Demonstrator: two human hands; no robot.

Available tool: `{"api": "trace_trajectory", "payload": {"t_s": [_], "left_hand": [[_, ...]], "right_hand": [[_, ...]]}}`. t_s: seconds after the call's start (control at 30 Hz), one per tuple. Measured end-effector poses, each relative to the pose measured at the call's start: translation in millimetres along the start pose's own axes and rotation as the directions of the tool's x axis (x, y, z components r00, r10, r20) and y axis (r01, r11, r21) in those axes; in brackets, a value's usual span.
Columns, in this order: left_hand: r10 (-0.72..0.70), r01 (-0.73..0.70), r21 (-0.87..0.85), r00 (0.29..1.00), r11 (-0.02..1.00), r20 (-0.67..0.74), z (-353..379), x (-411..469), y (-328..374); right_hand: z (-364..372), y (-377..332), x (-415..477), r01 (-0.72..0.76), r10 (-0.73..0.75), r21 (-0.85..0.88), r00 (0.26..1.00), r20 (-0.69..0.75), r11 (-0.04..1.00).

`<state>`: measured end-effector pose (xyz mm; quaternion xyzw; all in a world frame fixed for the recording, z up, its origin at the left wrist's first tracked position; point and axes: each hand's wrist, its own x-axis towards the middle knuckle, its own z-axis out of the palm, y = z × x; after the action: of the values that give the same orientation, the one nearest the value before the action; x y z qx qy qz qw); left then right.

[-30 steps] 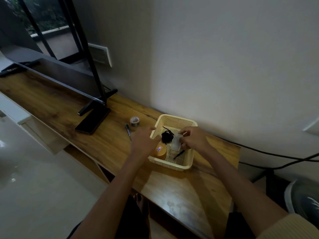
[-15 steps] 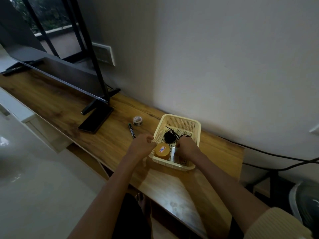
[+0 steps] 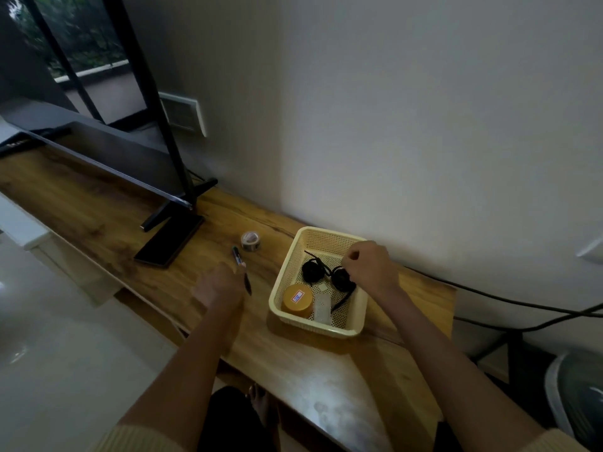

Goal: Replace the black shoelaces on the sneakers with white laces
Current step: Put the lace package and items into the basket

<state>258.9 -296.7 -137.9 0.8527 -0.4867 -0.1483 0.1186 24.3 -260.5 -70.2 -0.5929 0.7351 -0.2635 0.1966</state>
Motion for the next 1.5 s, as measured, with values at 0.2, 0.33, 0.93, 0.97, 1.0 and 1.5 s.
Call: {"api": "trace_trajectory", "payload": {"t_s": [0.2, 0.33, 0.93, 0.97, 1.0, 1.5], "left_hand": [[0.076, -0.070, 0.178, 0.997, 0.981, -0.022, 7, 1, 8], [0.028, -0.026, 0.033, 0.997, 0.999, -0.074, -14, -4, 9], [0.576, -0.514, -0.394, 0.816, 0.762, 0.047, -23, -113, 97], [0.582, -0.528, -0.374, 0.812, 0.763, 0.041, -22, -113, 98], [0.594, -0.540, -0.353, 0.803, 0.764, 0.055, -21, -112, 99], [0.815, -0.889, 0.300, 0.443, 0.346, 0.375, 9, -91, 92]], "right_hand": [[-10, 12, 11, -0.082, 0.090, 0.136, 0.995, -0.047, 0.987], [-13, 13, 13, -0.096, 0.110, 0.180, 0.992, -0.069, 0.979], [-26, 3, 10, -0.150, 0.139, 0.532, 0.988, 0.062, 0.834], [-24, 6, 11, -0.133, 0.125, 0.490, 0.991, 0.050, 0.861], [-21, 9, 12, -0.123, 0.120, 0.463, 0.992, 0.038, 0.878], [11, 26, 9, 0.122, -0.136, -0.399, 0.991, -0.007, 0.909]]}}
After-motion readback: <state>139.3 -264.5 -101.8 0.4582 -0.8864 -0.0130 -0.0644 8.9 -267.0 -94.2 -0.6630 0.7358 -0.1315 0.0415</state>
